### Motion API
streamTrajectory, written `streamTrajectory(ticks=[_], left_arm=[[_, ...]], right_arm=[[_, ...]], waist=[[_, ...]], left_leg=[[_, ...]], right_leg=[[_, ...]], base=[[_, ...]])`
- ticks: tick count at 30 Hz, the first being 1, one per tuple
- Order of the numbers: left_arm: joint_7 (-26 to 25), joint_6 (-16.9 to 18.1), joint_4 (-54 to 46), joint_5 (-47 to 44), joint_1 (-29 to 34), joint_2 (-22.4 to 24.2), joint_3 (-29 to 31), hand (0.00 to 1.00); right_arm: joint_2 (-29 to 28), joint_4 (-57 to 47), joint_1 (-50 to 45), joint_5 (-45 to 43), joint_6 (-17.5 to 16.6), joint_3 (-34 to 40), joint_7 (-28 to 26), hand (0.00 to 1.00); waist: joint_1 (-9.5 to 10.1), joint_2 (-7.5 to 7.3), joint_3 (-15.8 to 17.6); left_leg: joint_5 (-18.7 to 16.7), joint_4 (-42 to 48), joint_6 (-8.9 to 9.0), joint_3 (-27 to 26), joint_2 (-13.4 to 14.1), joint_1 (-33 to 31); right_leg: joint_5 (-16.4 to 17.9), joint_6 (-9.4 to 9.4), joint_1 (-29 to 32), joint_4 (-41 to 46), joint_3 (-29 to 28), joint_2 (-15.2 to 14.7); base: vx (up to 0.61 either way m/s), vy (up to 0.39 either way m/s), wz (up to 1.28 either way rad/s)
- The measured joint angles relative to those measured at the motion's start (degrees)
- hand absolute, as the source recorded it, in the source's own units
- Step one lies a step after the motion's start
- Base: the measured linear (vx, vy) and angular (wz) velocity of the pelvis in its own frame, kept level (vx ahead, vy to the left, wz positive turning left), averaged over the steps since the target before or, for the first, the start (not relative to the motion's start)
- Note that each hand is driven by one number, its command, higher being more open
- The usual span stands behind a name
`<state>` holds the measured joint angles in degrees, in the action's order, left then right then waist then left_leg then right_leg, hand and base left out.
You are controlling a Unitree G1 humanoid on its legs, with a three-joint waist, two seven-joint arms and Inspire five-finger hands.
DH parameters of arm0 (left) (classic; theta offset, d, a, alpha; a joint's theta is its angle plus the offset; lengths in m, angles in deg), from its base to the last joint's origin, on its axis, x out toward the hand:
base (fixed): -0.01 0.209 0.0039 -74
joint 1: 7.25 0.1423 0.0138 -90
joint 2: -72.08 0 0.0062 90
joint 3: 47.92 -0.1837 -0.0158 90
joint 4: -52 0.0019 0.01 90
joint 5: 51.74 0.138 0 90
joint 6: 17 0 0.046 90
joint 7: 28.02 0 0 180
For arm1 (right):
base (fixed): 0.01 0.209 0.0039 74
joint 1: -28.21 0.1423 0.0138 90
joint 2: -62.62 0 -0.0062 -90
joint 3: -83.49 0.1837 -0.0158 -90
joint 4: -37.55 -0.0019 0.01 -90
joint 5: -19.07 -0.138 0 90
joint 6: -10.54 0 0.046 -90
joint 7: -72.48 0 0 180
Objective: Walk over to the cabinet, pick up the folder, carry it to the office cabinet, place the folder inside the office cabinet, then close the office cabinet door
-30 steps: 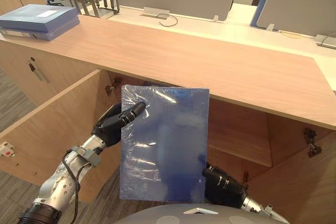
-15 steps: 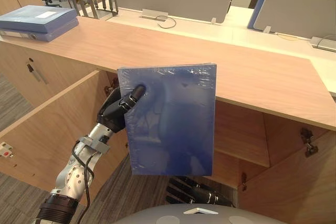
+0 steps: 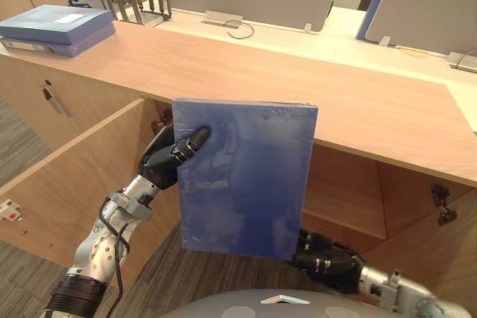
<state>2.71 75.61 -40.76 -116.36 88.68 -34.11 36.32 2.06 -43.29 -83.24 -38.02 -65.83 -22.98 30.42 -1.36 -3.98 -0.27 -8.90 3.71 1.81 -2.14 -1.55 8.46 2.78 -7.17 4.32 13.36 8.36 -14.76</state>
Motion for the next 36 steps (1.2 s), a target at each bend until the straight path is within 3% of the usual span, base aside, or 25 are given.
streamTrajectory(ticks=[6,18,23,26,36], left_arm=[[0.7,0.0,0.2,2.3,-0.7,0.0,-0.5,0.0],[1.5,0.0,0.2,2.3,-0.9,0.2,-0.6,0.0],[1.7,0.0,0.2,2.3,-0.9,1.1,-0.6,0.0],[1.6,0.0,0.2,2.2,-0.8,1.9,-0.6,0.0],[1.6,0.2,0.2,2.1,-0.5,2.4,-0.7,0.0]], right_arm=[[2.6,4.2,2.4,9.8,-3.3,2.0,-0.1,1.0],[-1.1,4.5,5.3,10.0,-4.4,3.7,0.0,1.0],[-1.1,1.8,7.2,10.0,-4.7,6.5,0.4,1.0],[-1.2,0.4,9.1,10.0,-6.5,7.5,1.5,1.0],[-1.2,-2.5,9.4,9.4,-6.7,10.3,2.6,1.0]], waist=[[-0.4,0.16,0.1],[-0.47,0.2,0.2],[-0.48,-0.03,0.3],[-0.56,-0.48,0.4],[-0.6,-0.79,0.3]], left_leg=[[0.0,0.0,0.0,-0.9,0.0,0.0],[0.0,0.0,-0.04,-1.8,-0.1,0.0],[0.0,-0.1,-0.05,-1.8,-0.1,0.0],[0.0,-0.1,-0.05,-1.8,-0.1,0.0],[0.0,-0.3,-0.05,-1.9,0.0,0.0]], right_leg=[[0.4,0.09,1.2,1.5,-1.2,0.1],[0.2,-0.15,1.9,1.6,-2.2,0.3],[0.2,-0.15,1.9,1.6,-2.2,0.3],[0.2,-0.17,2.0,1.5,-2.2,0.3],[0.1,-0.24,2.0,1.2,-2.2,0.5]], base=[[-0.02,-0.019,-0.07],[-0.01,-0.018,-0.04],[0.0,0.0,0.0],[0.0,0.0,0.0],[0.0,0.0,0.0]])
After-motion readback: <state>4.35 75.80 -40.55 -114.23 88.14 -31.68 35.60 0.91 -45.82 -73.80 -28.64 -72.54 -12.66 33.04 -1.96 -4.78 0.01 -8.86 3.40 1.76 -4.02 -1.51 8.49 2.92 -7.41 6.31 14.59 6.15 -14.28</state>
